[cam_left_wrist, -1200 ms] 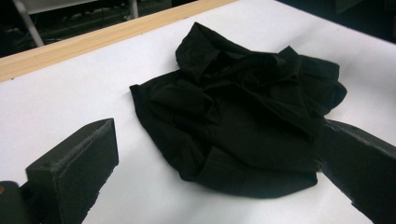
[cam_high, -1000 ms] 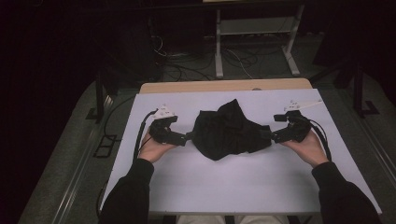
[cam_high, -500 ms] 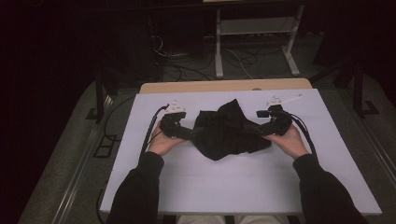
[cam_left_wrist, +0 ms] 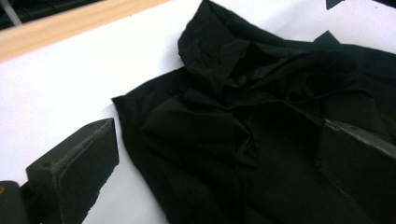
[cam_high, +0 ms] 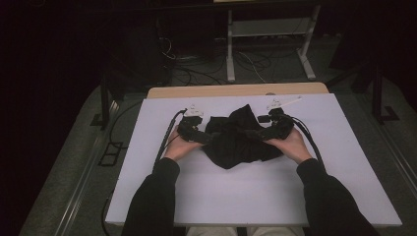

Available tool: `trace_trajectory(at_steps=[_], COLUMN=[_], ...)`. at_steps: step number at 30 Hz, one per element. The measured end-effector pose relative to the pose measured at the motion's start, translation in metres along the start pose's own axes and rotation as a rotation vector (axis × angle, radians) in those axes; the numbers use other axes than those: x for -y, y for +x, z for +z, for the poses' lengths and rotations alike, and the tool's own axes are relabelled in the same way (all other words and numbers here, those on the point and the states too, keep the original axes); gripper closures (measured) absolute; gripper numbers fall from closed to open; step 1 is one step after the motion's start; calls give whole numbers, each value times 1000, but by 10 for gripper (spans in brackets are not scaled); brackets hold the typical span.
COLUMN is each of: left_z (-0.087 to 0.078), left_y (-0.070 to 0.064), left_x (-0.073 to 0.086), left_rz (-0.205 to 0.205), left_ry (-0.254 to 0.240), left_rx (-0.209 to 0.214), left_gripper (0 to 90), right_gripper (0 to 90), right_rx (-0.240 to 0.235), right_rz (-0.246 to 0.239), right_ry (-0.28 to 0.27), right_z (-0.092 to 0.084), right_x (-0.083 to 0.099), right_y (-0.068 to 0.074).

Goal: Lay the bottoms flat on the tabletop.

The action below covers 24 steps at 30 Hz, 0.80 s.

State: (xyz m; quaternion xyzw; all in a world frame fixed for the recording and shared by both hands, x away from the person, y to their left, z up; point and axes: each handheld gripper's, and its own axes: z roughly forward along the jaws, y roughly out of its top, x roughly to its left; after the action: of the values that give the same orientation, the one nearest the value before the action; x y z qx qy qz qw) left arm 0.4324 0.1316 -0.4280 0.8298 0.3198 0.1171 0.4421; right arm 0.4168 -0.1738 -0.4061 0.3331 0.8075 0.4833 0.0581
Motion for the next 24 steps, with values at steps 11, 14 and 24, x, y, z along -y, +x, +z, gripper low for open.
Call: trace_trajectory(at_steps=[11, 14, 24], left_z=[24, 27, 23], left_y=[3, 1, -1], left_x=[5, 1, -25], left_rz=[-8, 39, 41], left_ry=[20, 30, 71], left_rx=[-35, -66, -113], left_gripper=[223, 422, 861], right_gripper=[305, 542, 873], right_rx=[-13, -22, 43], right_rz=[-24, -23, 51], right_ry=[88, 91, 8], right_z=[31, 34, 11], right_x=[-1, -2, -25], right_y=[-3, -5, -18])
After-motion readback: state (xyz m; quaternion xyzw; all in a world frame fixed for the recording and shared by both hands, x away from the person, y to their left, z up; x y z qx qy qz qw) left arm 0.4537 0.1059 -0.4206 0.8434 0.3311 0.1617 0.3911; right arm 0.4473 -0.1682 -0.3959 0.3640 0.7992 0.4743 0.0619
